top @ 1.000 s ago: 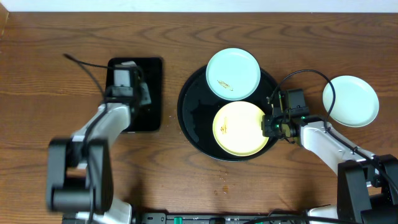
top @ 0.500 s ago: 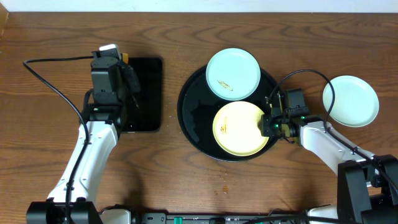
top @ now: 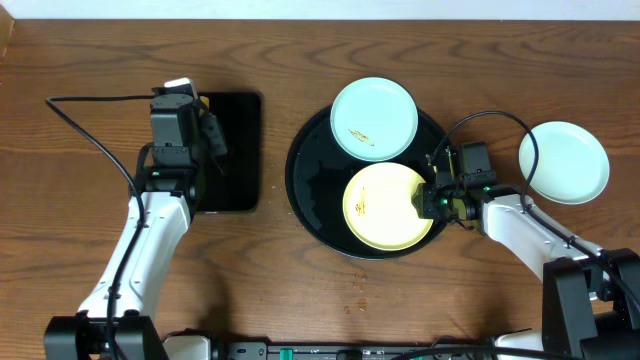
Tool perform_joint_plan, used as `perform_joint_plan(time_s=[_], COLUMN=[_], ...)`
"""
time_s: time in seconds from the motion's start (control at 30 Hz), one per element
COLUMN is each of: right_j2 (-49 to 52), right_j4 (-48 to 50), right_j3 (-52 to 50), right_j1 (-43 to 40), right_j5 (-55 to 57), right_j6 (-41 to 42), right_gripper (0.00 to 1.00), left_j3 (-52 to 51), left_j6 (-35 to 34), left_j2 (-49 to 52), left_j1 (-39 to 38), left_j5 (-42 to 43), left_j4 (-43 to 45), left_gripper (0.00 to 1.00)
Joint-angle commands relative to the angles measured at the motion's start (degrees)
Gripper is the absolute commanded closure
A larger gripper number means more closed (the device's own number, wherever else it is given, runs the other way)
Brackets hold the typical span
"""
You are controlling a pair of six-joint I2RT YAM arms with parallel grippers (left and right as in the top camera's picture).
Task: Clean dirty plates on tray and stack at the side
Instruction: 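Grasp the green sponge in the black tray with the left gripper and lift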
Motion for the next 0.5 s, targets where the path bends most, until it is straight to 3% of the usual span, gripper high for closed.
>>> perform_joint_plan(time_s=[0.0,0.47], right_j2=[1.9,1.1], right_j4=[-0.7,-1.5], right_j3=[-1.0,-0.5], right_j1=[0.3,0.2], right_j5=[3.2,2.3], right_j6=[0.2,-1.7], right_gripper=[0.62,0.68], left_j3=[0.5,0.5], left_j6=[0.8,0.7], left_j2=[0.4,0.4], left_j1=[0.3,0.3], left_j5=[-0.3,-0.3], left_j4=[-0.2,-5.1], left_gripper=[0.92,0.92])
